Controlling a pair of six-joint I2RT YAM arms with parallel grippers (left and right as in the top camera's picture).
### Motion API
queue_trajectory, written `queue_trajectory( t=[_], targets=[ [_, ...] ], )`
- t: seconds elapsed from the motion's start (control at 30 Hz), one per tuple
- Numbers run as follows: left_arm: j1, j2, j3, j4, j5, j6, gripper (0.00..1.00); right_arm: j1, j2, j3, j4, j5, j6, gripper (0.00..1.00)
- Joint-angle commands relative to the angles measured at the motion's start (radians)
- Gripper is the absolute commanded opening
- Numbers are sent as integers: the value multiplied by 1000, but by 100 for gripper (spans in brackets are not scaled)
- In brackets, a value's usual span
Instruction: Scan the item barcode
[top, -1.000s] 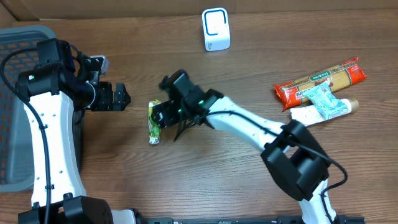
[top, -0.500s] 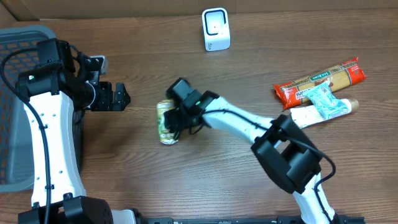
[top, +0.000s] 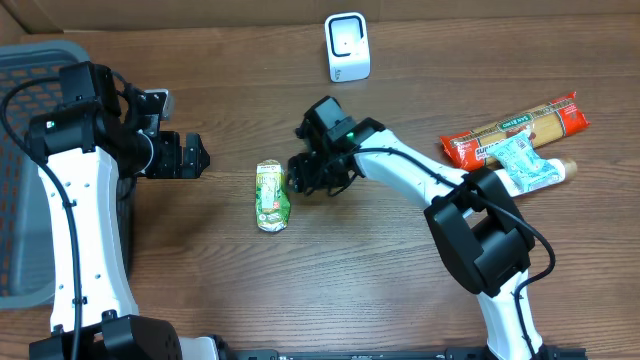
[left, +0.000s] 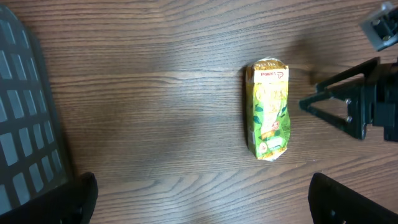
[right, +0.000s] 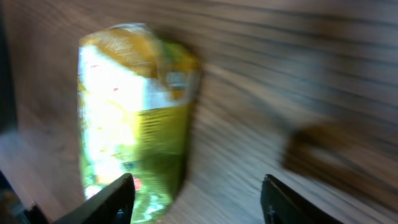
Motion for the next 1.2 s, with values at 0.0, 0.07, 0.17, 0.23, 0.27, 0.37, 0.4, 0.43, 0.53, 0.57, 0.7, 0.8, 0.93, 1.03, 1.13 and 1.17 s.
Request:
queue_trajectory(
  t=[0.0,0.07,0.17,0.23,0.27,0.37,0.4,0.43,0.53,0.57,0.7,0.8,0.93,1.03,1.13,1.17],
  targets=[
    [-2,-7,4,2,15,22,99,52,0,51,29,9,-60,70],
    [-2,-7,4,2,15,22,100,83,0,51,61,62,-60,77],
    [-2,-7,4,2,15,22,99,135,0,51,96,179,-60,81],
    [-2,-7,4,2,15,22,100,169,2,51,103,271,-59,84],
    [-2,-7,4,2,15,22,100,185,5,51,102,317,-59,84],
    [-2,-7,4,2,15,22,100,224,22,51,105,412,-59,87],
    [-2,-7,4,2,15,22,99,230,26,51,107,427,-59,87],
    [-2,-7,4,2,15,22,100,235,32,51,109,439,-59,87],
    [-2,-7,4,2,15,22,100,237,40,51,94,468,-49,87],
    [-2,-7,4,2,15,22,100,233,39,51,86,475,-33,87],
    [-2,-7,4,2,15,22,100,205,22,62,27,468,-19,87],
    [-2,-7,4,2,15,22,99,178,6,73,-14,431,-16,87],
    [-2,-7,4,2,15,22,99,150,-4,76,-34,345,-49,87],
    [-2,-7,4,2,15,22,100,134,-4,76,-35,303,-71,87],
    [-2,-7,4,2,15,22,100,114,-7,77,-35,304,-92,87],
    [-2,-7,4,2,15,22,100,106,-10,77,-40,304,-93,87]
  ],
)
